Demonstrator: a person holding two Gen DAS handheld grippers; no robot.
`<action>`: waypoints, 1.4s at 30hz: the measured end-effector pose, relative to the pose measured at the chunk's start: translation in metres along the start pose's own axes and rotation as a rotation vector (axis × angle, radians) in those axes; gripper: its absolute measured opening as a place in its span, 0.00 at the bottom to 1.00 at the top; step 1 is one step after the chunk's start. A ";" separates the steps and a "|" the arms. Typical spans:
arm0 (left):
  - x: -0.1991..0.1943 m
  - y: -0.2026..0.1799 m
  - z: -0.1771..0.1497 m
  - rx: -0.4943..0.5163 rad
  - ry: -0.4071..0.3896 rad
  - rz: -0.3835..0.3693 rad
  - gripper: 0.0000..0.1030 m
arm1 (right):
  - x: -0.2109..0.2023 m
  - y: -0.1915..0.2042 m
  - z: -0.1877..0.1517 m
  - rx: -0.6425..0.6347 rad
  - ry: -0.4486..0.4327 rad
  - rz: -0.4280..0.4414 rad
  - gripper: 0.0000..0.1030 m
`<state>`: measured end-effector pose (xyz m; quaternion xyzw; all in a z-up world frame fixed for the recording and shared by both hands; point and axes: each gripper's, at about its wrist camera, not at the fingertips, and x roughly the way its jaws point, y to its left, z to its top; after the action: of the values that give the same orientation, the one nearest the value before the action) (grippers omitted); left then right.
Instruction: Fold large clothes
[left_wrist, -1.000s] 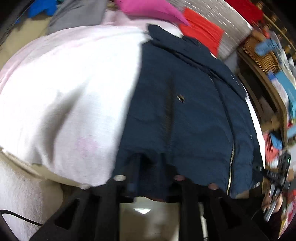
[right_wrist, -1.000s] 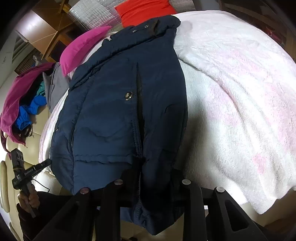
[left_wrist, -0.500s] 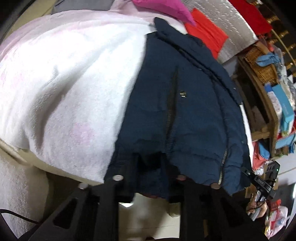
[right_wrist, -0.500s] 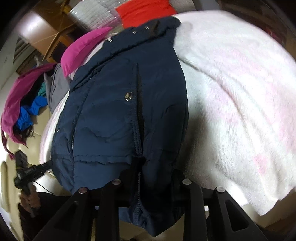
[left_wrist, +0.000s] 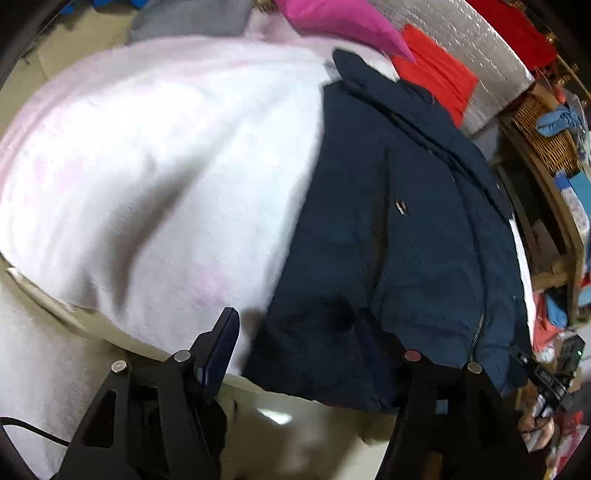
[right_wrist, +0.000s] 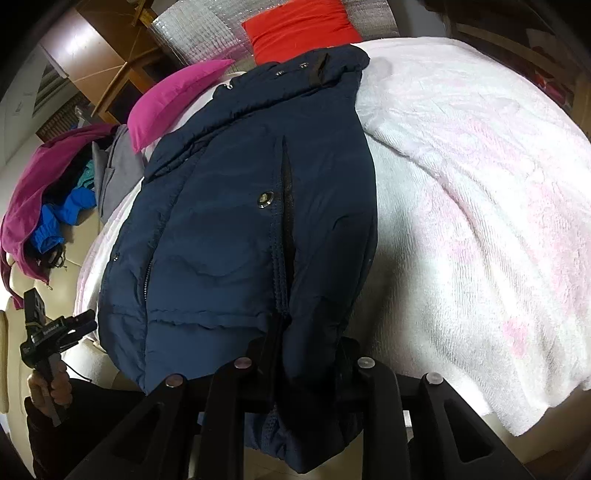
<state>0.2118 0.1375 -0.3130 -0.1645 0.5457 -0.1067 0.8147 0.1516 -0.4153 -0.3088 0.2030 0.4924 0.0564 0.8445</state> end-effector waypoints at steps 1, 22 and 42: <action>0.009 -0.005 -0.001 -0.002 0.029 -0.015 0.64 | 0.002 -0.001 0.000 0.002 0.002 0.000 0.23; 0.029 -0.037 0.000 0.102 0.043 -0.078 0.28 | 0.008 0.008 0.003 -0.022 0.008 -0.012 0.24; -0.029 -0.098 0.189 0.068 -0.248 -0.307 0.12 | -0.060 0.047 0.179 0.000 -0.442 0.085 0.13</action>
<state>0.3760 0.0861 -0.1838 -0.2302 0.4057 -0.2271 0.8549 0.2790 -0.4417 -0.1644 0.2309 0.2863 0.0461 0.9288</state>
